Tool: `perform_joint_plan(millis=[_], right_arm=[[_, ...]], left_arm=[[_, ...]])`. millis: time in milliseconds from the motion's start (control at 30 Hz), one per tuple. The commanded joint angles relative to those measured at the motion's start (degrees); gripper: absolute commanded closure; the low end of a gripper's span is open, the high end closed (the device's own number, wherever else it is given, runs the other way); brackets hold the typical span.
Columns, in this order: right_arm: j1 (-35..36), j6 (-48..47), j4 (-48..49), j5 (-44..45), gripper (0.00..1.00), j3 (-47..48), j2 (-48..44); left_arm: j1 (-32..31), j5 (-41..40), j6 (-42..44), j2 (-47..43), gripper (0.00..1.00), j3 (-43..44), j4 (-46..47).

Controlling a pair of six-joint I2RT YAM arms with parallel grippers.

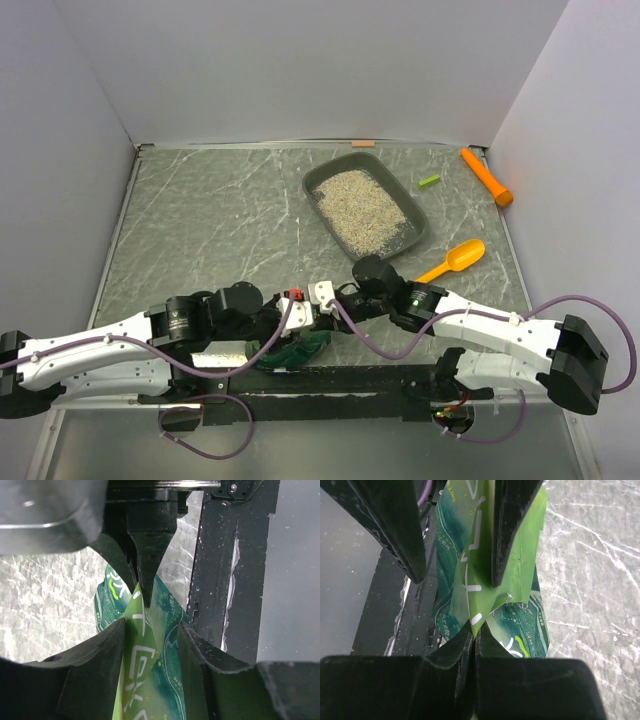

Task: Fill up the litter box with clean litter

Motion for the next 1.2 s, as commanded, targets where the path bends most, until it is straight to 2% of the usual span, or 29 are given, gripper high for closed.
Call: perform_joint_plan(millis=[0, 167, 533, 633, 667, 767, 900, 1000, 1167], right_arm=[[0.3, 0.0, -0.8, 0.5, 1.0, 2.1, -2.4], [0.1, -0.1, -1.5, 1.0, 1.0, 2.3, -3.8], [-0.7, -0.3, -5.3, 1.6, 1.0, 3.8, -9.8], [-0.9, -0.2, -6.4, 1.4, 1.0, 5.2, -9.0], [-0.9, -0.2, -7.0, 1.3, 1.0, 5.8, -8.6], [-1.6, -0.4, -6.7, 1.7, 1.0, 6.3, -8.7], [-4.9, 0.2, -5.3, -0.5, 1.0, 7.8, -8.1], [-8.2, 1.0, -4.7, -2.5, 1.0, 10.6, -6.2], [-11.9, 1.8, -5.1, -4.4, 1.0, 16.7, -1.9]], left_arm=[[0.1, 2.8, 2.0, 0.7, 0.5, 0.5, 1.6], [0.1, -0.8, 1.5, 2.4, 0.59, -0.7, 0.7], [0.2, -6.0, 0.4, 3.5, 0.59, -2.4, 1.6], [0.2, -7.9, 0.9, 5.6, 0.7, -1.5, 1.1], [0.2, -8.7, 1.2, 6.3, 0.82, -1.4, 1.0], [0.2, -10.3, 1.6, 8.2, 0.99, -0.6, 0.2], [3.7, -9.7, 3.3, 10.0, 0.99, 0.9, 0.7], [9.6, -8.2, 5.0, 9.8, 0.99, 4.4, 1.0], [15.2, -6.9, 9.3, 9.8, 0.99, 8.6, 0.9]])
